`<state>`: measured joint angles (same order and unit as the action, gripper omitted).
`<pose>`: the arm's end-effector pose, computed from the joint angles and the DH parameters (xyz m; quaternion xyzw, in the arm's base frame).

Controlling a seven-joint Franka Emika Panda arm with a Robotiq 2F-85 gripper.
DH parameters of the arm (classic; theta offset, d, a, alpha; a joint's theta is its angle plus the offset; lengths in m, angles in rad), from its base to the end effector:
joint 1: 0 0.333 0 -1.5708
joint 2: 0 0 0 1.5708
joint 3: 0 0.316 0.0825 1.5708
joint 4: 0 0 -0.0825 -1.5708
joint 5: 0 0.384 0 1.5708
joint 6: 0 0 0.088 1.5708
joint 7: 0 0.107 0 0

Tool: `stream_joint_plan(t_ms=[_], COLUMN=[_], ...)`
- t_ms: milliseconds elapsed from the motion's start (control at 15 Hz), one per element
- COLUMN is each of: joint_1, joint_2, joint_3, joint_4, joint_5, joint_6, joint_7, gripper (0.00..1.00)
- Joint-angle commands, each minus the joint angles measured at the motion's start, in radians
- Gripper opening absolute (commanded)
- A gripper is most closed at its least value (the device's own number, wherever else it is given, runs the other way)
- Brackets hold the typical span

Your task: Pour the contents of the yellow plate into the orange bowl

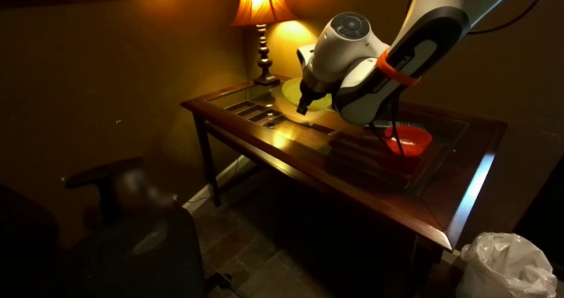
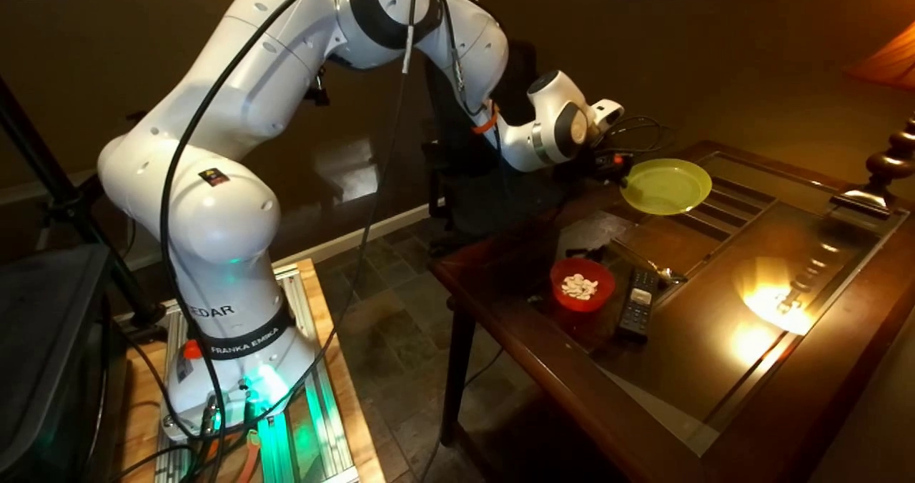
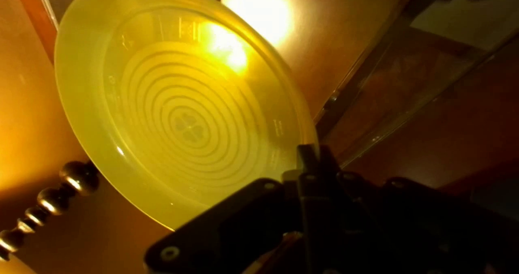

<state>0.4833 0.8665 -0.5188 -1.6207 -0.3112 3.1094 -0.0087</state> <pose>0.7285 0.0808 0.2309 0.8846 0.2674 0.3148 0.2165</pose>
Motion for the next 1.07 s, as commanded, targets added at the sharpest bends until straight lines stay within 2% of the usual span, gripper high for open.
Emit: stream_joint_plan(t_ms=[0,267,533,733,1000], joint_1=[-0.063,-0.164,-0.255,-0.3,-0.318], joint_2=[-0.092,-0.127,-0.141,-0.142,-0.13], joint_3=[0.12,0.265,0.374,0.418,0.427], joint_4=[-0.045,-0.039,-0.03,-0.027,-0.024], joint_5=[-0.025,-0.026,-0.014,-0.015,-0.03], joint_6=[-0.152,-0.273,-0.368,-0.401,-0.363], joint_7=[-0.061,-0.114,-0.159,-0.182,-0.18], gripper=[0.01,0.01,0.01,0.01,0.01])
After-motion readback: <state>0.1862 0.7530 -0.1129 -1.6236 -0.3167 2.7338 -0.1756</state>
